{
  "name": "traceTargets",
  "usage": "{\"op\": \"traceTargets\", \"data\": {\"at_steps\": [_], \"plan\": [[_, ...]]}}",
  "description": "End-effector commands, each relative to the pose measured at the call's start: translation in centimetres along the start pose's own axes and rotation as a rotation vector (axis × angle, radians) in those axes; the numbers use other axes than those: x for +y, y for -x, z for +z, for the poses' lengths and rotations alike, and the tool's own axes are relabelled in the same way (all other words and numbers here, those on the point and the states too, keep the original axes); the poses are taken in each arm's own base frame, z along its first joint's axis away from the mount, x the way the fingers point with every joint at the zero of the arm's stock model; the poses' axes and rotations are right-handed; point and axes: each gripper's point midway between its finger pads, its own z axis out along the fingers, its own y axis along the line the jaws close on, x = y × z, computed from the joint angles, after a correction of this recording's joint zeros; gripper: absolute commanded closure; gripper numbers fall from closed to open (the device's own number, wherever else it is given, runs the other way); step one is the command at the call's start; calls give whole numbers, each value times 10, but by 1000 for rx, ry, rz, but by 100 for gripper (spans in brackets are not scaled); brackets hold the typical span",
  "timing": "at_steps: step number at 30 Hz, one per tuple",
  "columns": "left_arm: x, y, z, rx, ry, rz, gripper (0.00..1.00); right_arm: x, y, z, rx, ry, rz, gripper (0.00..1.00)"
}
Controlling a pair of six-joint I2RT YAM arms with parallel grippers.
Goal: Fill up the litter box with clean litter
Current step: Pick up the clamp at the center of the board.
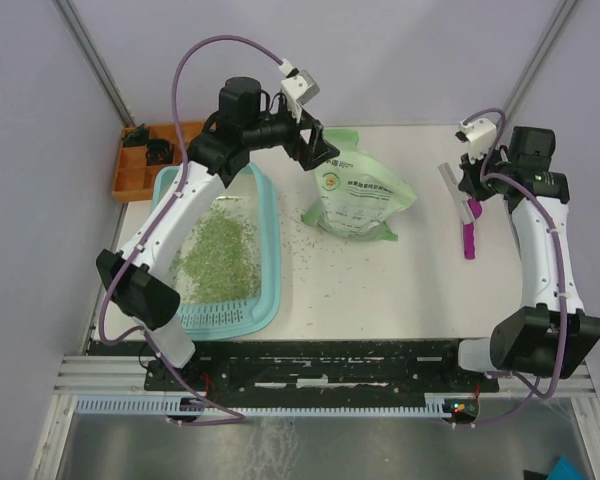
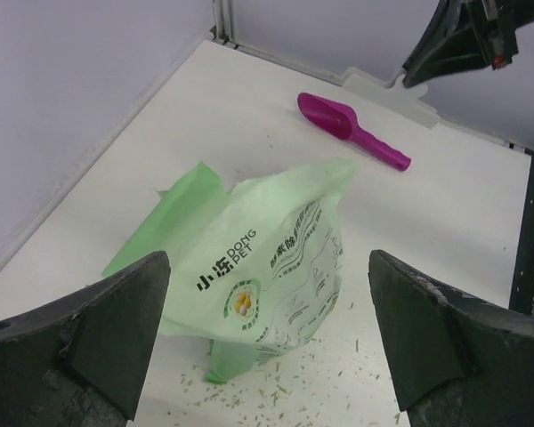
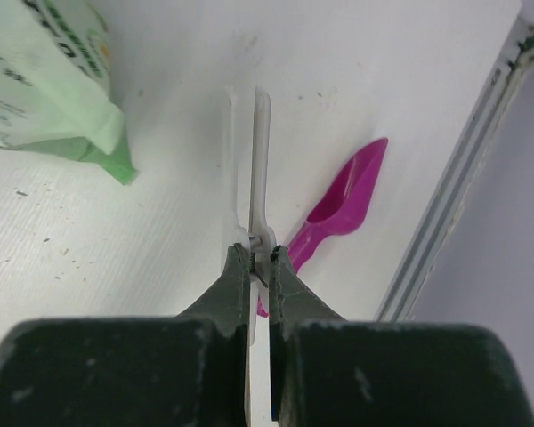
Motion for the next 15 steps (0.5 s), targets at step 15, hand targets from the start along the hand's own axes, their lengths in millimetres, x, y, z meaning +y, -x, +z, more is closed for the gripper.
{"op": "traceTargets", "data": {"at_steps": [15], "plan": [[12,-60,73,278,241,857,0,17,58,-18,-198,159,-130,98]]}}
